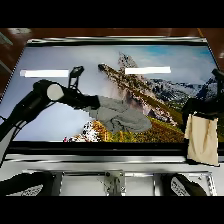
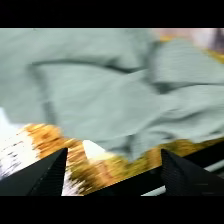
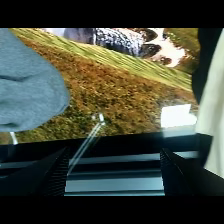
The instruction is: Fold the shirts.
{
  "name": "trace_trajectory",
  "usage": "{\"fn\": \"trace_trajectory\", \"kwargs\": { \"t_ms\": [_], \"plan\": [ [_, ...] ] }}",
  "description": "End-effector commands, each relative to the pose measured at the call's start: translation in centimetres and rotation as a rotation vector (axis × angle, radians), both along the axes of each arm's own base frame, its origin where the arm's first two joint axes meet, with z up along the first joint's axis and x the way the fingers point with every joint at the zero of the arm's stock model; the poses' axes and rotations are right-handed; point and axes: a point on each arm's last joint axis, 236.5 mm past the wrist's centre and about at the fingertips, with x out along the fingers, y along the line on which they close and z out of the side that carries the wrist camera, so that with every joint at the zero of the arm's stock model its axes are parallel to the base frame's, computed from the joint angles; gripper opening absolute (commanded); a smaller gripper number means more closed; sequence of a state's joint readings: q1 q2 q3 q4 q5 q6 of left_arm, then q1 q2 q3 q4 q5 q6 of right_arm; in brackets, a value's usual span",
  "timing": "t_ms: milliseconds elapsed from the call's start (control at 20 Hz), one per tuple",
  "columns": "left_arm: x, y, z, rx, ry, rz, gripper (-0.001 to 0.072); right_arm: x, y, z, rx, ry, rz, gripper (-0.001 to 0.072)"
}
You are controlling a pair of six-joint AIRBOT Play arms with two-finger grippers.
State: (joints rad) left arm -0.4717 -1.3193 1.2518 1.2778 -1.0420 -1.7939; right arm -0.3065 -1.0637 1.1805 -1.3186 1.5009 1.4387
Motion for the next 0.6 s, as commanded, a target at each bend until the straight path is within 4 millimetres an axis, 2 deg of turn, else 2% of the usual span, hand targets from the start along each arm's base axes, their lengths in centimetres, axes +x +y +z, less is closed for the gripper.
{"fn": "trace_trajectory", "kwargs": {
  "t_ms": [0, 100, 250, 350, 450, 550],
  "plan": [
    [-0.5, 5.3, -3.9, -0.013, 0.163, 0.106, 0.0702, 0.8, 2.2, -5.3, 0.242, 0.063, -0.068, 0.0684],
    [-0.9, 5.0, -7.4, -0.037, 0.224, 0.15, 0.0702, 1.2, 3.8, -8.4, 0.319, 0.135, -0.074, 0.0684],
    [-0.5, 3.7, -11.8, -0.076, 0.316, 0.204, 0.0702, 2.2, 6.4, -11.7, 0.381, 0.209, -0.043, 0.0684],
    [0.6, 2.7, -13.6, -0.126, 0.333, 0.253, 0.0702, 2.8, 7.9, -13.4, 0.382, 0.227, -0.02, 0.0684],
    [1.8, 1.8, -14.4, -0.174, 0.322, 0.271, 0.0701, 3.2, 8.8, -14.7, 0.374, 0.238, -0.005, 0.0685],
    [3.2, 1.8, -14.9, -0.188, 0.29, 0.307, 0.0689, 3.1, 9.9, -15.4, 0.384, 0.26, 0.011, 0.0684]
  ]
}}
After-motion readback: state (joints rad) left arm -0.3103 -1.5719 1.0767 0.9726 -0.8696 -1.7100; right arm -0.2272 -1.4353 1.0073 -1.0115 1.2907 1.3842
